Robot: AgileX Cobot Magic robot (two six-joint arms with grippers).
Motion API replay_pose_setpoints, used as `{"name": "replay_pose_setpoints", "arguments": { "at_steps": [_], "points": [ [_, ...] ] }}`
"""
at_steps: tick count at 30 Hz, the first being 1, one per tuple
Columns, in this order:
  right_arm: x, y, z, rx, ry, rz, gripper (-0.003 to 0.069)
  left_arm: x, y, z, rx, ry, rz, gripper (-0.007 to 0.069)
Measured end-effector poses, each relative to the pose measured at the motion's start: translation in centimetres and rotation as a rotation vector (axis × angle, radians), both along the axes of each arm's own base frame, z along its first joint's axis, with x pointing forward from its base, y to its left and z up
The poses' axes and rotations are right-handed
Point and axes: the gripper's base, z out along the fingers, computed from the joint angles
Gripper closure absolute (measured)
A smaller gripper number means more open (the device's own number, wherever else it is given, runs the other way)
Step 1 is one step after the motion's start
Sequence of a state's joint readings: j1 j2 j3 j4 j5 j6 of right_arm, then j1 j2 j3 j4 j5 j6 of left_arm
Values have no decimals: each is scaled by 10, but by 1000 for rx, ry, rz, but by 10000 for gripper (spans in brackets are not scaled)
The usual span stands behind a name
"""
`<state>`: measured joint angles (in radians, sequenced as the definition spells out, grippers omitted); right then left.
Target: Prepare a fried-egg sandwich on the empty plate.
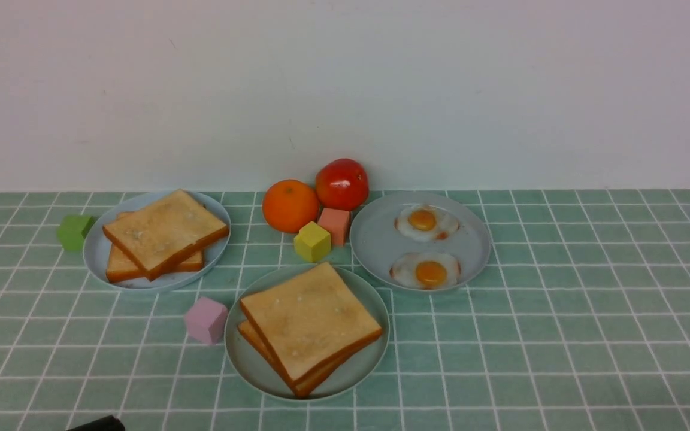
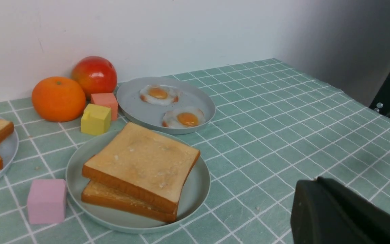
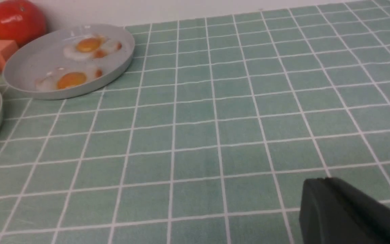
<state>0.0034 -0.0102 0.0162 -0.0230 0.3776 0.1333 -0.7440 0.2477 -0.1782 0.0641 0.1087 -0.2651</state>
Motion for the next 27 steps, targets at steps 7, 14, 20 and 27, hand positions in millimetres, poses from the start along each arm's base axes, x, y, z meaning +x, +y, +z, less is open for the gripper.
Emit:
{"name": "replay_pose_setpoints", "arguments": {
  "at_steps": [7,14,20,27],
  "points": [
    [0,0,0,-2,2,-1,673,0,0,0,0,0,0,627],
    [0,0,0,-2,2,-1,669,0,0,0,0,0,0,620],
    [0,0,0,-2,2,-1,666,0,0,0,0,0,0,615],
    [0,0,0,-4,2,-1,661,0,0,0,0,0,0,610]
  ]
}}
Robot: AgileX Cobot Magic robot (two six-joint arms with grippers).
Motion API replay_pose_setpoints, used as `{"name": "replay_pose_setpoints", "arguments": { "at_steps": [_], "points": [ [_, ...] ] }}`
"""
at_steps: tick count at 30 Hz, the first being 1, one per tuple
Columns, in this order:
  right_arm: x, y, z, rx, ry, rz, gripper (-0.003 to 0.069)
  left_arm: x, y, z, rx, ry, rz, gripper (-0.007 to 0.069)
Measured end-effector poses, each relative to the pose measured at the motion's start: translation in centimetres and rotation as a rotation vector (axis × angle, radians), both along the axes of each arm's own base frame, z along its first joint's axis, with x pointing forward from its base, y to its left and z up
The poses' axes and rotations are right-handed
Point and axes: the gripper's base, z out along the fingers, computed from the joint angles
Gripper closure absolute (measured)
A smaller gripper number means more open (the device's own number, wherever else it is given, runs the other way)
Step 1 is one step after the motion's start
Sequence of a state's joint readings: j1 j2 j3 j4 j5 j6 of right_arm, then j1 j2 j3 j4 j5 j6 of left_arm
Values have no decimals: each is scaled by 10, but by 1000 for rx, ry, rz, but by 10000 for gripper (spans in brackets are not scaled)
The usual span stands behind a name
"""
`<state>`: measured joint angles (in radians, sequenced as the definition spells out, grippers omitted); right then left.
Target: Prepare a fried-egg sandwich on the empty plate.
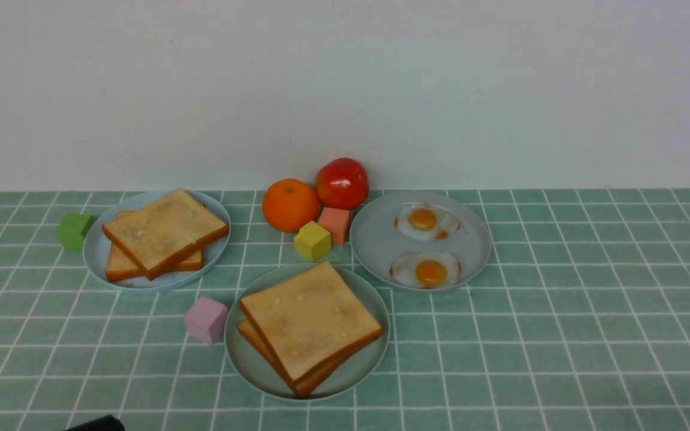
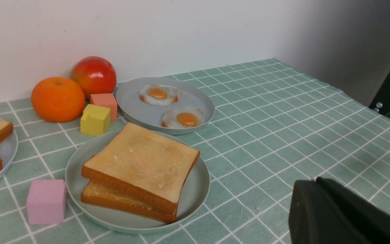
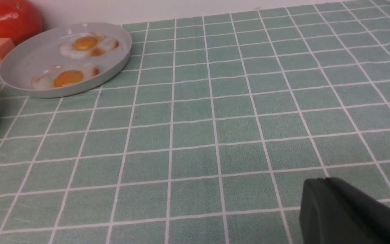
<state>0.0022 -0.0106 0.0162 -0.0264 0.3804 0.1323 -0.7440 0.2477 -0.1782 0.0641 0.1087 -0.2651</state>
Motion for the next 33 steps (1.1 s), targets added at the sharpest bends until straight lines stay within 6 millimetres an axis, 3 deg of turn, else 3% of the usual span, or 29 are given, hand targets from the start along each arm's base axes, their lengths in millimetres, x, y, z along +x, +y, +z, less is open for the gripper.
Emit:
{"name": "replay_pose_setpoints", "arguments": {
  "at_steps": [6,10,14,18,22,33],
  "points": [
    [0,0,0,0,0,0,658,-1,2,-1,-25,-30,8,610],
    [0,0,0,0,0,0,655,-8,23,-3,-104,-113,215,625],
    [0,0,0,1,0,0,652,-7,36,-22,-126,-91,442,638],
    [0,0,0,1,0,0,647,-1,45,-59,-89,69,638,638],
    [0,0,0,1,0,0,646,-4,46,-77,-20,233,665,638],
    [0,0,0,1,1,0,645,-5,45,-78,-9,250,646,638]
  ]
}}
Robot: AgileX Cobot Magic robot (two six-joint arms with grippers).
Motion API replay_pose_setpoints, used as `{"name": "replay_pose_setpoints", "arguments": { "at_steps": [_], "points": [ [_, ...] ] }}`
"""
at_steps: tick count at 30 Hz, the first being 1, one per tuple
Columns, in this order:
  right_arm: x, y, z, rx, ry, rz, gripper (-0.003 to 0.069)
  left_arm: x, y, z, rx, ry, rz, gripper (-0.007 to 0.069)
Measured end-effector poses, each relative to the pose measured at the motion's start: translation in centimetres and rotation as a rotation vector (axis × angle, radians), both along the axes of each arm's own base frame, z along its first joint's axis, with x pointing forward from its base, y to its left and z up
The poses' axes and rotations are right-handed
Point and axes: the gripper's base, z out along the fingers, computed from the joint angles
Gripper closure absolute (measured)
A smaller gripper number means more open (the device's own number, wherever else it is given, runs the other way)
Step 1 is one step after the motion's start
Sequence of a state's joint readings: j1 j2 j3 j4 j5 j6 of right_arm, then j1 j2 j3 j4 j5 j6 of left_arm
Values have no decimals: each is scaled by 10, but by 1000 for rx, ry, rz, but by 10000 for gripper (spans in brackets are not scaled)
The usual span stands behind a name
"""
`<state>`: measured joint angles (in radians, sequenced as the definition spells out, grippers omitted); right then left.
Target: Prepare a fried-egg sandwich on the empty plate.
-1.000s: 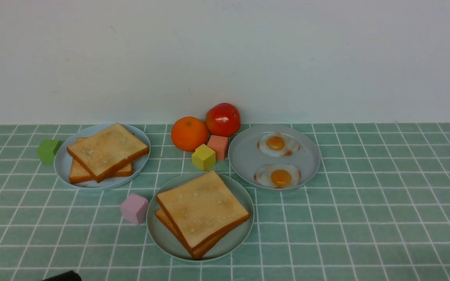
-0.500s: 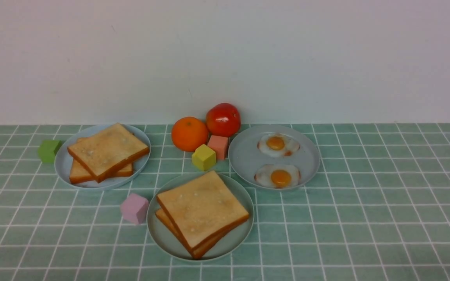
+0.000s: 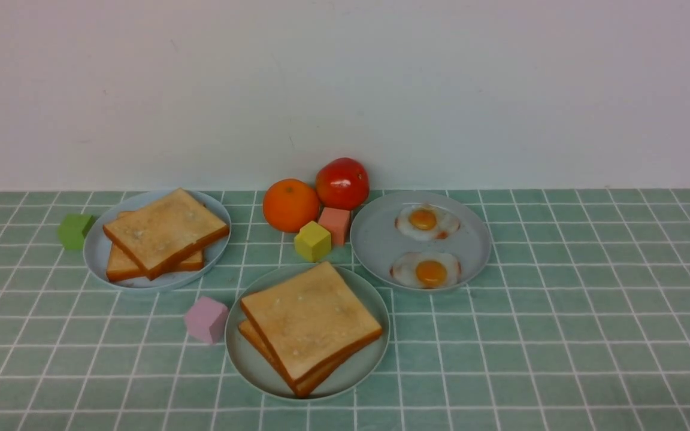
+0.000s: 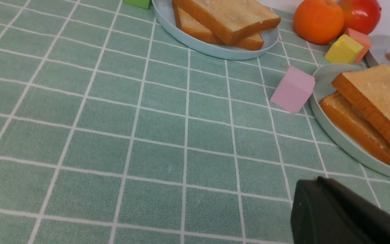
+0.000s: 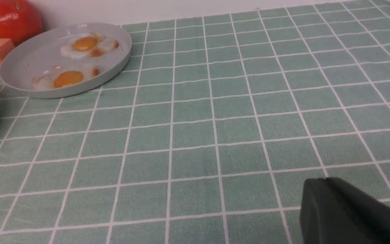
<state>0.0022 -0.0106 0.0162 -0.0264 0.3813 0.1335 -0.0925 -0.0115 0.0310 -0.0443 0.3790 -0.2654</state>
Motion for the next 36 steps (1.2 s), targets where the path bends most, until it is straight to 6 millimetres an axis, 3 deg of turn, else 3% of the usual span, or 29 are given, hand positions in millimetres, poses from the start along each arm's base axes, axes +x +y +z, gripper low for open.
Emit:
{"name": "replay_pose_setpoints", "arguments": {
  "at_steps": [36],
  "points": [
    [0,0,0,0,0,0,600,0,0,0,0,-1,0,617]
  ]
}}
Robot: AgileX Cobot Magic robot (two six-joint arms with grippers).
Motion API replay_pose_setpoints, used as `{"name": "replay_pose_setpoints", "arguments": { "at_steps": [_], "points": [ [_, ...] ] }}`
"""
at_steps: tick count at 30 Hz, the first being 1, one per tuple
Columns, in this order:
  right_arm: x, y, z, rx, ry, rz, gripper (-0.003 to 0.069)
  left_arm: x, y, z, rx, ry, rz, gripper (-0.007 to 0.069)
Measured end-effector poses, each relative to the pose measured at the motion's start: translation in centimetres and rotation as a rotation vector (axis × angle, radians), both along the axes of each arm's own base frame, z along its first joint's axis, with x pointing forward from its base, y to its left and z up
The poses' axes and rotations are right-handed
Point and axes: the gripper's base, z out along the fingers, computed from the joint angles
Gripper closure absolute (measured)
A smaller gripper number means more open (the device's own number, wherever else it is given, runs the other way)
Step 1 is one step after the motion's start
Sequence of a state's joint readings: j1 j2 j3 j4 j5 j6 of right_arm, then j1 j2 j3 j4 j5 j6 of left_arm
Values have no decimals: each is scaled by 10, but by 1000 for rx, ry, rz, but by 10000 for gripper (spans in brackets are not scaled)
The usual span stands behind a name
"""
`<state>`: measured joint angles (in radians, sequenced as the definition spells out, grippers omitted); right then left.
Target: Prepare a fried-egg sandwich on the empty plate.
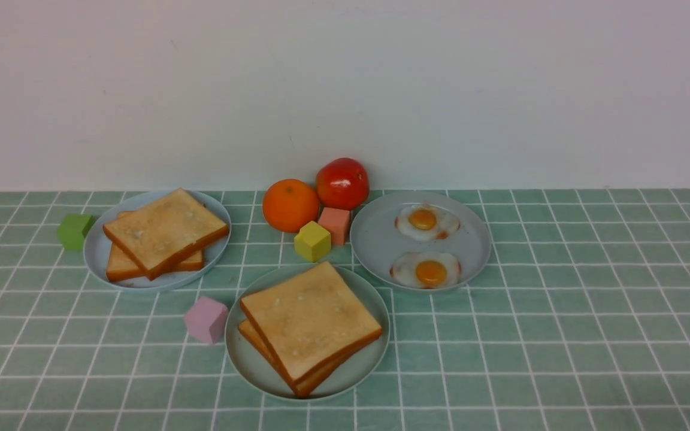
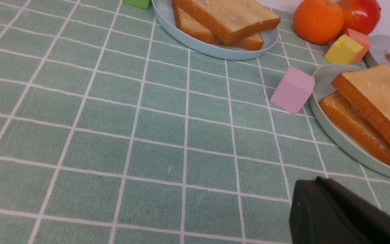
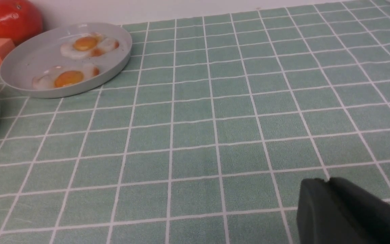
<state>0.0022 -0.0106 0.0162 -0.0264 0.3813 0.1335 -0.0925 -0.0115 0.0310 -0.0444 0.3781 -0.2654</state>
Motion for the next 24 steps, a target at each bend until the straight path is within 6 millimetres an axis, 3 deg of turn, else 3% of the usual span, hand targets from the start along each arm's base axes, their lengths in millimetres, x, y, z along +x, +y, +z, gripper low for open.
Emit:
{"name": "replay_pose_setpoints", "arguments": {
  "at_steps": [24],
  "points": [
    [0,0,0,0,0,0,573,0,0,0,1,0,0,608]
  ]
}}
